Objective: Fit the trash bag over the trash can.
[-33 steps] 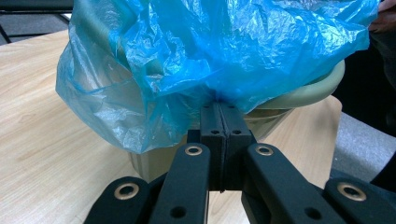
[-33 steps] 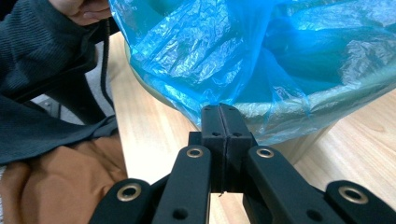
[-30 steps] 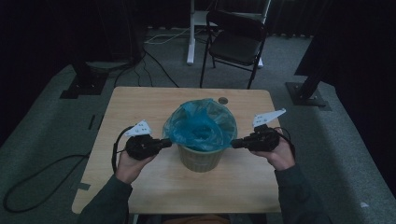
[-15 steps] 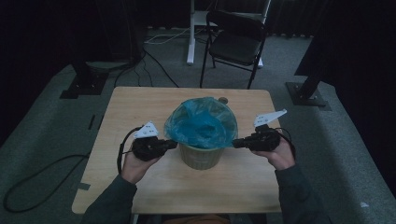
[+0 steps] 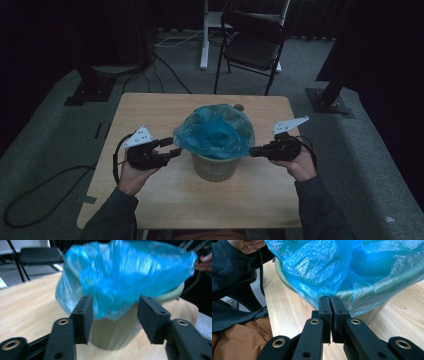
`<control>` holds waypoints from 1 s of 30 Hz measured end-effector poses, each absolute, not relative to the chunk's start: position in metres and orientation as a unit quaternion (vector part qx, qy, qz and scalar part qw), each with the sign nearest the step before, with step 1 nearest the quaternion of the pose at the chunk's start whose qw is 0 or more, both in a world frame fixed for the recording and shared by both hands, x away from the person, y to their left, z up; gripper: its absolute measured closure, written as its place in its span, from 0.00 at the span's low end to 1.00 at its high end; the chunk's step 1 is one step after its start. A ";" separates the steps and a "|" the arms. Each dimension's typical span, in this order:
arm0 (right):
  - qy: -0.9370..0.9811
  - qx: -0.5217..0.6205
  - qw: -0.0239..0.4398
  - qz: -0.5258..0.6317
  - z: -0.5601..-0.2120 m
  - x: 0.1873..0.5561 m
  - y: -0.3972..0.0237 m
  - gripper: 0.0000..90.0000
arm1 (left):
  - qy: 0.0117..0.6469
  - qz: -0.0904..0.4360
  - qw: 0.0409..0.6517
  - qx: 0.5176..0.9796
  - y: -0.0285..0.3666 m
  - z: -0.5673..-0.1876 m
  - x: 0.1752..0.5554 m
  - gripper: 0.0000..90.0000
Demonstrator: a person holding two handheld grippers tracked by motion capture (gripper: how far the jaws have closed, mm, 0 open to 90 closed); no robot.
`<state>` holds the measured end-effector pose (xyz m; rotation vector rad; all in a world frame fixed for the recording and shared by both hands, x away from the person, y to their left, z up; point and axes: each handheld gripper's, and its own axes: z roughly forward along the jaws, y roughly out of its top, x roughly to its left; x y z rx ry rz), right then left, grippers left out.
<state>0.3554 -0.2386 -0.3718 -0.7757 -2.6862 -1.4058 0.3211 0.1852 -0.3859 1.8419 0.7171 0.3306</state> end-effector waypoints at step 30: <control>-0.836 -0.247 -0.012 -0.490 -0.353 0.360 -0.232 0.56 | 0.262 0.123 0.531 0.796 0.159 -0.382 0.328 0.98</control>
